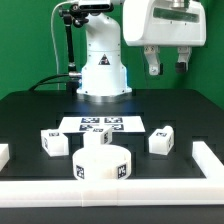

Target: Assemble stool

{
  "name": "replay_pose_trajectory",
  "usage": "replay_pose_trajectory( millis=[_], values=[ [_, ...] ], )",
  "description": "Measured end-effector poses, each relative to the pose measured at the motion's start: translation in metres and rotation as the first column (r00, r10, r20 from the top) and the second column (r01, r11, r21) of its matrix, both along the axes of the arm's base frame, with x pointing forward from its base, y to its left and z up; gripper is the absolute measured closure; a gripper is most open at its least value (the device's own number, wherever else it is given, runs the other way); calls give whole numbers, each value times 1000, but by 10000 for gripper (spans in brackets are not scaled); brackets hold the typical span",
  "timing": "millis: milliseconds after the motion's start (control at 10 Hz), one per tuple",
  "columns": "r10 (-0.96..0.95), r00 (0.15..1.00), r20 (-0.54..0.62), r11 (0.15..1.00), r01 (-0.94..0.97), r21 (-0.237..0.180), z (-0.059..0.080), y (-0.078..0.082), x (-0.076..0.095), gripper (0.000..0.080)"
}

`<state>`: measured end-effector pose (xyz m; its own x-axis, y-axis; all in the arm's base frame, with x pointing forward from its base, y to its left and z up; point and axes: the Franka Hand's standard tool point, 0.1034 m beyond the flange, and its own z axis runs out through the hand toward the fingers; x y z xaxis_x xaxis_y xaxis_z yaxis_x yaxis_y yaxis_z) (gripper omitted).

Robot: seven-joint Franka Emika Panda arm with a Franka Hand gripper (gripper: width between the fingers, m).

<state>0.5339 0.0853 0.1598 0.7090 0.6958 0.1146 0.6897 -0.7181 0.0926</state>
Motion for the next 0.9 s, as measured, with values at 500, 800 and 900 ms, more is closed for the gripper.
replay_pose_trajectory(
  millis=[500,800,900],
  values=[
    [3,1000,-3,1000,-3,0,-1,-2,0,150],
    [17,987,-161,1000,-17,-2,-18,-46,-6,150],
    [11,980,-201,1000,-11,-1,-25,-51,-6,150]
  ],
)
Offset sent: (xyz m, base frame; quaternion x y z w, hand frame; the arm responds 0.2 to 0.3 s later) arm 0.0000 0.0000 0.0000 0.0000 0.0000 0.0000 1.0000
